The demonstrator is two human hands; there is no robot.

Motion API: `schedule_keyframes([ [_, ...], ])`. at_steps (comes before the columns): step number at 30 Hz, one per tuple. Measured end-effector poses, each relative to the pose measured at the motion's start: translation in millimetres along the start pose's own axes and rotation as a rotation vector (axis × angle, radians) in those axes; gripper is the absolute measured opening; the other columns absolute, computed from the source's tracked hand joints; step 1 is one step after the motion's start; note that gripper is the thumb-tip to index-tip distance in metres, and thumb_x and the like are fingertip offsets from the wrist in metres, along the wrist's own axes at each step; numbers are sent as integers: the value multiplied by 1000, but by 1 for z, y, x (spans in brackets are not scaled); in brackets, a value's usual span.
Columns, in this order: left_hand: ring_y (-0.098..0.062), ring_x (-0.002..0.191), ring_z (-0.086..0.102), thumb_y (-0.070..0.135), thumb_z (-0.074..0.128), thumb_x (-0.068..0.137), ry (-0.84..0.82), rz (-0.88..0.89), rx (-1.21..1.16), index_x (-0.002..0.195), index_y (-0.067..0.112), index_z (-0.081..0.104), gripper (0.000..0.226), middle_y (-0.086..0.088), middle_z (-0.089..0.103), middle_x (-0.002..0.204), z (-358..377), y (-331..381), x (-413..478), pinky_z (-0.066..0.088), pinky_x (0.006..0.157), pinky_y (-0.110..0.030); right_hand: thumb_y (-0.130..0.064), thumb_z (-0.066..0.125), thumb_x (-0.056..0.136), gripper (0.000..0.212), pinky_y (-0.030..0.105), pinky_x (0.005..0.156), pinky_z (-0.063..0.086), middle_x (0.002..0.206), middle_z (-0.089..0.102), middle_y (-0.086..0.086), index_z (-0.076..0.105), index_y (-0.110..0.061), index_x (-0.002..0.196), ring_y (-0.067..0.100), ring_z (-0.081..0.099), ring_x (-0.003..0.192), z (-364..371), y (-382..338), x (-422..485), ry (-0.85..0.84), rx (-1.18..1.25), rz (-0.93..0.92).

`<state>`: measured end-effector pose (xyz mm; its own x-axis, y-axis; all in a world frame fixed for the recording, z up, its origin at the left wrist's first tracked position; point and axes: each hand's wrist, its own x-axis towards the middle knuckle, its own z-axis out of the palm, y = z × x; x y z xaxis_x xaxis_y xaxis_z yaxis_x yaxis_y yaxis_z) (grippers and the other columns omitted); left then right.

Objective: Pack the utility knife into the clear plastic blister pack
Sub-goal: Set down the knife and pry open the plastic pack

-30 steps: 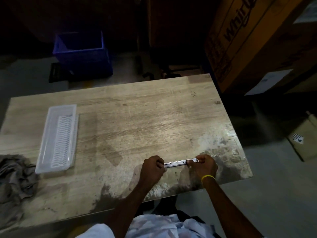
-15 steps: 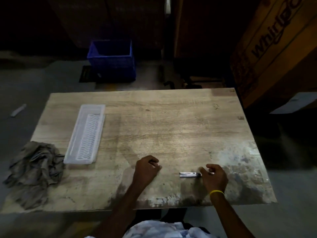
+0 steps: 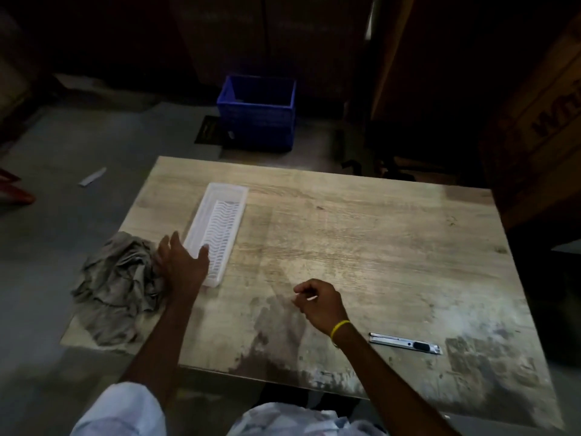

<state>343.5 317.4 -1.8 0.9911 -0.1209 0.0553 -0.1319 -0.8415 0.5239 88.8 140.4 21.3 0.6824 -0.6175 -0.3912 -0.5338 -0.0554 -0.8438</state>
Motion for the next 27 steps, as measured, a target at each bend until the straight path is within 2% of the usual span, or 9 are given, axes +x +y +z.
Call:
schedule_keyframes([
  [4,-47,128,48,41,71,81,-111,-115,5,138,-4,48,77,-34,53,136,-7,-19,24,35,109,-54,-18,77,77,8,34,74,60,76,71,-6,72,-21,82,13,70,72,22,-19,6,-34,4,-23],
  [8,-38,97,69,41,69,75,-238,-135,-169,107,-3,71,55,-25,73,101,-12,-21,34,53,87,-44,-19,78,76,10,29,76,59,81,72,-6,71,-24,80,9,69,77,36,-29,9,-46,-5,-25],
  [11,-25,87,66,23,81,79,-346,-218,-312,108,-4,71,41,-19,73,97,-13,-14,33,51,76,-34,-19,78,76,9,24,75,57,82,73,-8,72,-22,81,4,68,76,38,-34,11,-21,6,-11],
  [14,-30,88,66,9,82,77,-522,-423,-639,112,-5,66,41,-23,71,104,-5,-4,17,58,79,-47,-17,75,77,11,24,75,56,85,73,-6,73,-19,87,6,68,77,37,-34,10,17,24,12],
  [17,-34,85,71,5,78,78,-711,-477,-775,109,-3,65,34,-29,71,109,6,15,-12,59,83,-53,-22,76,76,26,23,76,50,97,69,-5,69,-19,101,9,65,85,31,-30,5,106,-55,-40],
  [19,-33,81,73,4,75,81,-805,-457,-824,108,-3,65,30,-27,72,108,12,34,-36,61,74,-46,-33,75,73,44,22,87,47,112,64,-6,64,-21,114,9,59,100,25,-23,1,190,-204,-146],
  [22,-46,96,70,2,76,79,-946,-449,-842,111,-10,60,38,-30,71,109,23,61,-72,58,83,-59,-45,72,72,66,25,110,34,140,52,-4,55,-22,132,10,43,131,15,-14,-9,215,-411,-293],
  [24,-48,97,69,1,79,76,-1040,-445,-838,109,-10,59,41,-31,71,106,31,73,-94,55,85,-64,-52,70,73,77,30,115,30,151,42,1,49,-20,140,14,34,141,12,-6,-15,197,-527,-354],
  [27,-32,72,72,2,81,75,-1146,-369,-802,90,2,63,23,-17,74,84,45,86,-125,61,62,-42,-56,67,69,93,42,116,31,156,33,13,40,-11,145,28,28,146,11,1,-28,166,-719,-338],
])
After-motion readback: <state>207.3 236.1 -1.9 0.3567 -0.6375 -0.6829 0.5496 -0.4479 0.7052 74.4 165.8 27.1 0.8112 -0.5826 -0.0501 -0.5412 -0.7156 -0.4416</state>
